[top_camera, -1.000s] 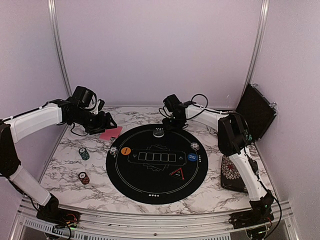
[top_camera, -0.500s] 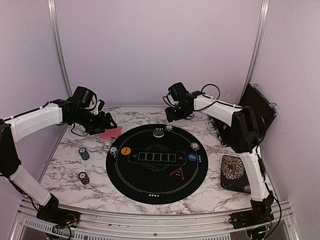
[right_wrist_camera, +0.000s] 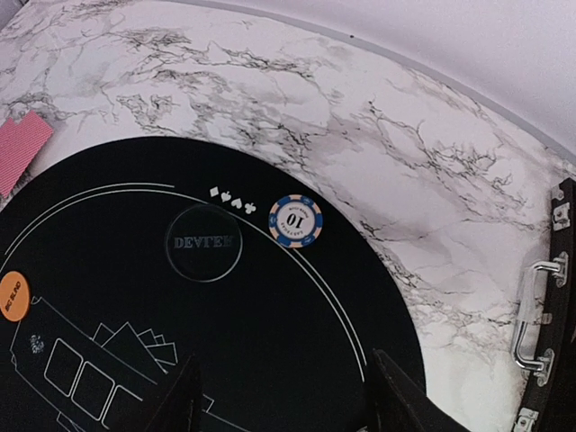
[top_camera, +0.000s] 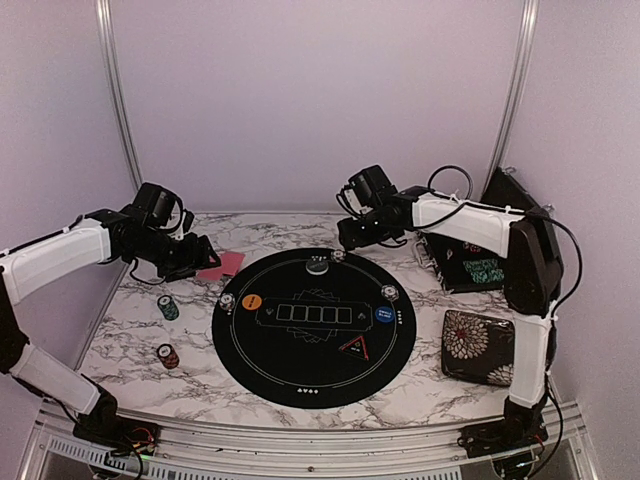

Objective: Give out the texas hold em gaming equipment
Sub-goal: Pick up the pile of poker chips from the pile of poker chips.

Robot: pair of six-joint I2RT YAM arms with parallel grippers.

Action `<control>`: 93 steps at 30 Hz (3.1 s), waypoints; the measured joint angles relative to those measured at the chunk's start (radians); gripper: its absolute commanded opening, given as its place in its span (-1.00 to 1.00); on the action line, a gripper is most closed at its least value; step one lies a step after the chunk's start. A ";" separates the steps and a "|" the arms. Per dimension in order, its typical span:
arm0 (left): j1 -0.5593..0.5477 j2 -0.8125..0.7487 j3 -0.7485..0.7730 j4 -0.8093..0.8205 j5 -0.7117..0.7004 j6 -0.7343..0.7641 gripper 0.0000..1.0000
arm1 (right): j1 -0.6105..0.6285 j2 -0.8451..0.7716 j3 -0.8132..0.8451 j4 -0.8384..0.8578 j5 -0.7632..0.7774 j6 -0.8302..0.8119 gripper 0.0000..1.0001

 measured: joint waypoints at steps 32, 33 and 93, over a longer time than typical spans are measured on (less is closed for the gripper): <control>0.055 -0.133 -0.096 -0.234 -0.347 -0.098 0.54 | 0.034 -0.401 -0.462 0.199 -0.067 0.023 0.22; 0.059 -0.128 -0.096 -0.234 -0.348 -0.096 0.55 | 0.034 -0.401 -0.464 0.198 -0.067 0.023 0.22; 0.161 0.181 -0.038 -0.210 -0.333 0.051 0.36 | 0.005 -0.403 -0.480 0.205 -0.093 0.018 0.25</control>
